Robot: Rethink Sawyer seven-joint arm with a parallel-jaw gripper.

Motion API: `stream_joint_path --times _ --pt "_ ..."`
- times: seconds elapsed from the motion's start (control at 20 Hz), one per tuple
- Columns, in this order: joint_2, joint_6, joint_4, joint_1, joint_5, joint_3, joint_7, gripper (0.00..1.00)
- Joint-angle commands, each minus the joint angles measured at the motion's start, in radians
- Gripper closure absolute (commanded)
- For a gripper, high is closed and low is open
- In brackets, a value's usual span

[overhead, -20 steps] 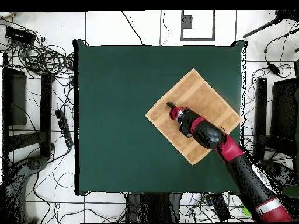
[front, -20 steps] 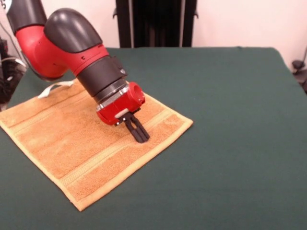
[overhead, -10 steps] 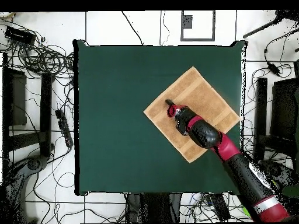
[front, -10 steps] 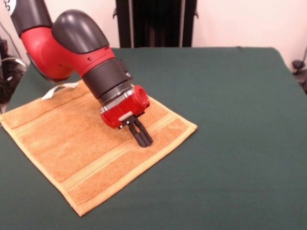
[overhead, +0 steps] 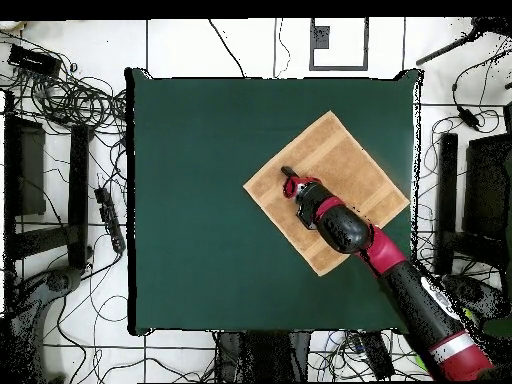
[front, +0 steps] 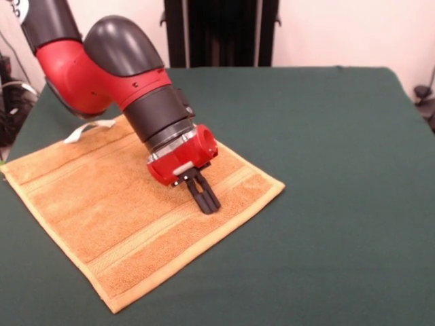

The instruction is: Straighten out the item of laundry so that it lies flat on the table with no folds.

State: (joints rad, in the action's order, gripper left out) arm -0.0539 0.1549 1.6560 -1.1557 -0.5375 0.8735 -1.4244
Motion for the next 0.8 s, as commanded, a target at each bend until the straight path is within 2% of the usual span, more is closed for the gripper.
stream_joint_path --times 0.05,0.65,0.8 --pt "-0.201 -0.029 -0.099 0.111 -0.014 -0.163 -0.116 1.00" --pt "-0.218 -0.061 -0.092 0.117 0.008 -0.152 -0.118 1.00" --pt "-0.197 -0.065 -0.083 0.125 0.012 -0.160 -0.120 1.00"
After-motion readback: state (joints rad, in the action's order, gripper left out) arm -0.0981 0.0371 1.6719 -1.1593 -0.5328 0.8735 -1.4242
